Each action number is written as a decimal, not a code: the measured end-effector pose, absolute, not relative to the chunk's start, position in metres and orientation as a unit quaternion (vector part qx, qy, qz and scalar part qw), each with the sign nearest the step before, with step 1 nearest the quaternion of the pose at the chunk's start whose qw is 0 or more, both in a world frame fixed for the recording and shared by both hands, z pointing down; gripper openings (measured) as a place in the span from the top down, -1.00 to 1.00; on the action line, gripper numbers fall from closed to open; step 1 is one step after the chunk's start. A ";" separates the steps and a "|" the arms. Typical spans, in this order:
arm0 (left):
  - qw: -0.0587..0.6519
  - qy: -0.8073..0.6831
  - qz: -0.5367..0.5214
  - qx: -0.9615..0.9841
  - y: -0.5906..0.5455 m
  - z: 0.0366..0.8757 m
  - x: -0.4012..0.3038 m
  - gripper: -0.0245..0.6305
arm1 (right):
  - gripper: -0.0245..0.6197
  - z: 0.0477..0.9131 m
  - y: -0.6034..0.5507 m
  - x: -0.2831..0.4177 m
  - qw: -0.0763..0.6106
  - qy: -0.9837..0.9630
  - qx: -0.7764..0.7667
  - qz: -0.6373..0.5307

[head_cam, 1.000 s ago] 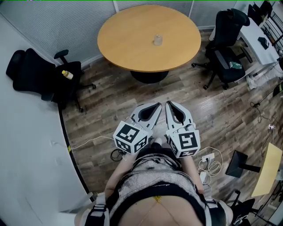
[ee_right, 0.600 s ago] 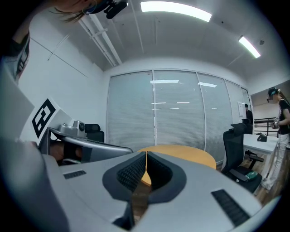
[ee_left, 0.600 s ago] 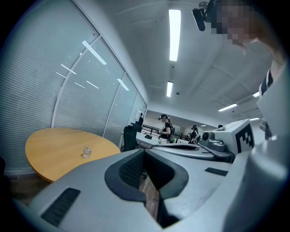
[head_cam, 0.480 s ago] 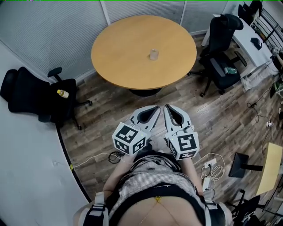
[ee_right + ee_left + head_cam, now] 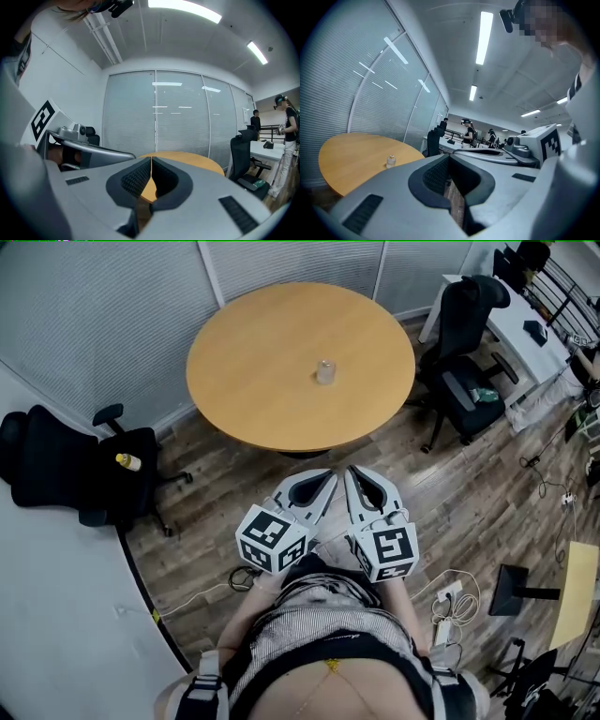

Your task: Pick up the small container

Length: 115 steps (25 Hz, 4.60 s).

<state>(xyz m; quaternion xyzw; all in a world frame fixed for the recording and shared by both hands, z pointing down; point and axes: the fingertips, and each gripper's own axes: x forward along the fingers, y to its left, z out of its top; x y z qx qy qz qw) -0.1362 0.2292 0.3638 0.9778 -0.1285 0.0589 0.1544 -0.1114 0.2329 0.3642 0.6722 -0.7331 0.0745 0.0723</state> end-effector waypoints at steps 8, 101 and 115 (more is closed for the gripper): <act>0.159 -0.123 0.065 0.978 0.208 0.372 -0.148 0.91 | 0.86 0.372 0.214 -0.120 0.073 -0.728 0.677 0.079; 0.171 -0.235 0.053 0.955 -0.040 0.378 0.017 0.91 | 0.86 0.385 -0.038 0.041 0.086 -0.803 0.583 0.091; 0.177 -0.233 0.046 0.955 -0.092 0.387 -0.022 0.91 | 0.86 0.397 -0.092 0.002 0.102 -0.805 0.579 0.081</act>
